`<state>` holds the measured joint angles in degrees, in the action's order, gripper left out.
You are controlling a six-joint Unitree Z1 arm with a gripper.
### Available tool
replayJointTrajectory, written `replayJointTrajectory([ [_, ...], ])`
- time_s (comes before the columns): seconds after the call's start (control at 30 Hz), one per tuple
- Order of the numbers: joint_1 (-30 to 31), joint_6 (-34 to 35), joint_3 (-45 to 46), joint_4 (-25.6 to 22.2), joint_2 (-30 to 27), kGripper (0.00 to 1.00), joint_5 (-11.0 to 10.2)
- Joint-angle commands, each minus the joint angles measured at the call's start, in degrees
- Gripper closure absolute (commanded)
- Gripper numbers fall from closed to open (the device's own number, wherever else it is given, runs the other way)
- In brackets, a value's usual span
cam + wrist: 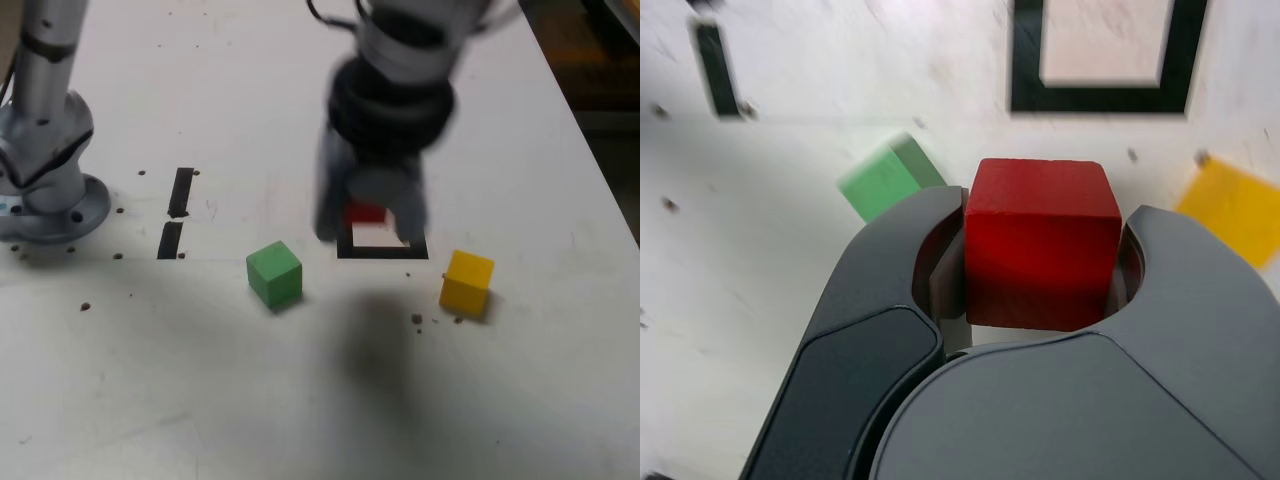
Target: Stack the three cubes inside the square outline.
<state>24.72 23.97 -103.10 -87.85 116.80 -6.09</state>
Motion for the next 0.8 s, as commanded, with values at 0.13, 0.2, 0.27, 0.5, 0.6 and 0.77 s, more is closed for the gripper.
replayJointTrajectory([
  [0.13, -7.5, -7.2, 6.9, 6.1, -1.8, 0.66, -0.1],
  [0.2, -9.5, -8.6, 9.6, 9.0, -1.8, 0.66, 0.3],
  [0.27, -11.0, -9.7, 12.0, 12.0, -1.7, 0.66, 0.7],
  [0.5, -13.1, -11.7, 16.7, 19.5, 0.0, 0.66, 2.5],
  [0.6, -13.7, -12.6, 18.4, 22.3, 0.7, 0.66, 3.4],
  [0.77, -14.6, -13.5, 20.7, 26.3, 1.6, 0.66, 4.1],
])
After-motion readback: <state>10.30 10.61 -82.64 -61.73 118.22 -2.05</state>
